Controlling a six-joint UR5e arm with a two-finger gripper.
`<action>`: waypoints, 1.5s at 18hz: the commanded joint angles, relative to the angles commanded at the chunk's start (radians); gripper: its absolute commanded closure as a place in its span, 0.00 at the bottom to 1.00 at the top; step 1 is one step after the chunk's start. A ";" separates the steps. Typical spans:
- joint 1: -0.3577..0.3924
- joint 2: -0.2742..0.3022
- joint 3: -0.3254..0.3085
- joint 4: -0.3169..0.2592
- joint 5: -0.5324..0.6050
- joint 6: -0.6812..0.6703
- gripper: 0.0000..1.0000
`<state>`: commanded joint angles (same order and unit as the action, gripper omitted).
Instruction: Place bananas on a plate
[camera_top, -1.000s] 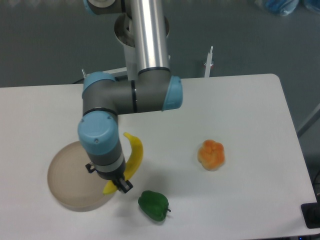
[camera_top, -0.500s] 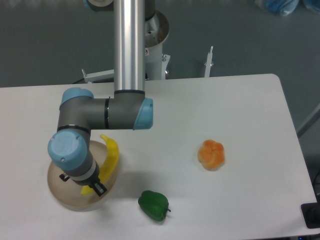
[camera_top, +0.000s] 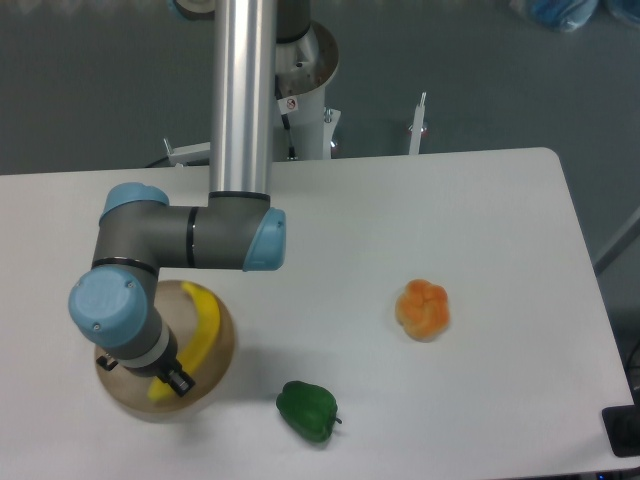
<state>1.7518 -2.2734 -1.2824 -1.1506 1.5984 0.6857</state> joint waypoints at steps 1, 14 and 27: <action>-0.002 0.006 0.000 0.003 0.002 -0.002 0.00; 0.319 0.159 0.001 -0.107 -0.012 0.228 0.00; 0.675 0.180 -0.025 -0.120 -0.015 0.761 0.00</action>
<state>2.4266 -2.0938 -1.3070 -1.2701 1.5831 1.4462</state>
